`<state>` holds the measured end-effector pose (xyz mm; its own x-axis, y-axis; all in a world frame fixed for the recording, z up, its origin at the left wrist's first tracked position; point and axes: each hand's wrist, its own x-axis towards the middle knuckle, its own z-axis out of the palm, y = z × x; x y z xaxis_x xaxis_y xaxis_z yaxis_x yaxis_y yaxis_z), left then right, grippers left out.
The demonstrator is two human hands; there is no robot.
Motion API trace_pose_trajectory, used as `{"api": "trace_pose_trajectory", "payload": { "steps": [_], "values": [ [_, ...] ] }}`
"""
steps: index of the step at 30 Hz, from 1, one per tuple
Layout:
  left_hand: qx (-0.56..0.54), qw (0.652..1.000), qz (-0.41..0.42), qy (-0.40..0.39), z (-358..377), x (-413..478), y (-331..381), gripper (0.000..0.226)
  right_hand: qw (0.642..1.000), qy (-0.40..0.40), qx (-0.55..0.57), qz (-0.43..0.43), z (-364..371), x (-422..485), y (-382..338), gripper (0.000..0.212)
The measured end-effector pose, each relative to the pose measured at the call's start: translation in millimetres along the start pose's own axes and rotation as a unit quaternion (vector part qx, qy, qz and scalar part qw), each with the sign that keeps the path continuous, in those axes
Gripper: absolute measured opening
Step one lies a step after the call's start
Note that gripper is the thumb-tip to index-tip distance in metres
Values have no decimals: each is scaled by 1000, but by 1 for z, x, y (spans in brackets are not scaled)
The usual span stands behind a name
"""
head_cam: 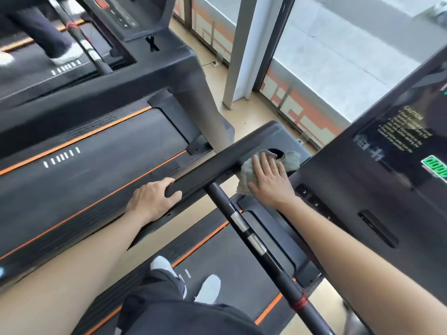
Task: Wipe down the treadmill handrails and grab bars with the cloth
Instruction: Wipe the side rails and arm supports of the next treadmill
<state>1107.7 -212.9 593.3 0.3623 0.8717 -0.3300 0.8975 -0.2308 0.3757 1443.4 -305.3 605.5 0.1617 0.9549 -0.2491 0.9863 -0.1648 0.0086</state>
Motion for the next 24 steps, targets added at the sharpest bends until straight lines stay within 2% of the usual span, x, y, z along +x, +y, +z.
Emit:
{"api": "trace_pose_trajectory", "payload": {
  "steps": [6,10,15,24],
  "values": [
    [8,1000,0,10,2,-1,3,59,998,13,-44,-48,12,-19,-7,69],
    [19,1000,1,14,2,0,2,60,998,-4,-18,-56,2,-10,-3,64],
    [36,999,0,31,3,0,4,53,997,-22,77,18,-11,44,12,68],
    [50,998,2,33,3,-3,7,54,984,-28,94,146,-24,79,36,74]
  ]
}}
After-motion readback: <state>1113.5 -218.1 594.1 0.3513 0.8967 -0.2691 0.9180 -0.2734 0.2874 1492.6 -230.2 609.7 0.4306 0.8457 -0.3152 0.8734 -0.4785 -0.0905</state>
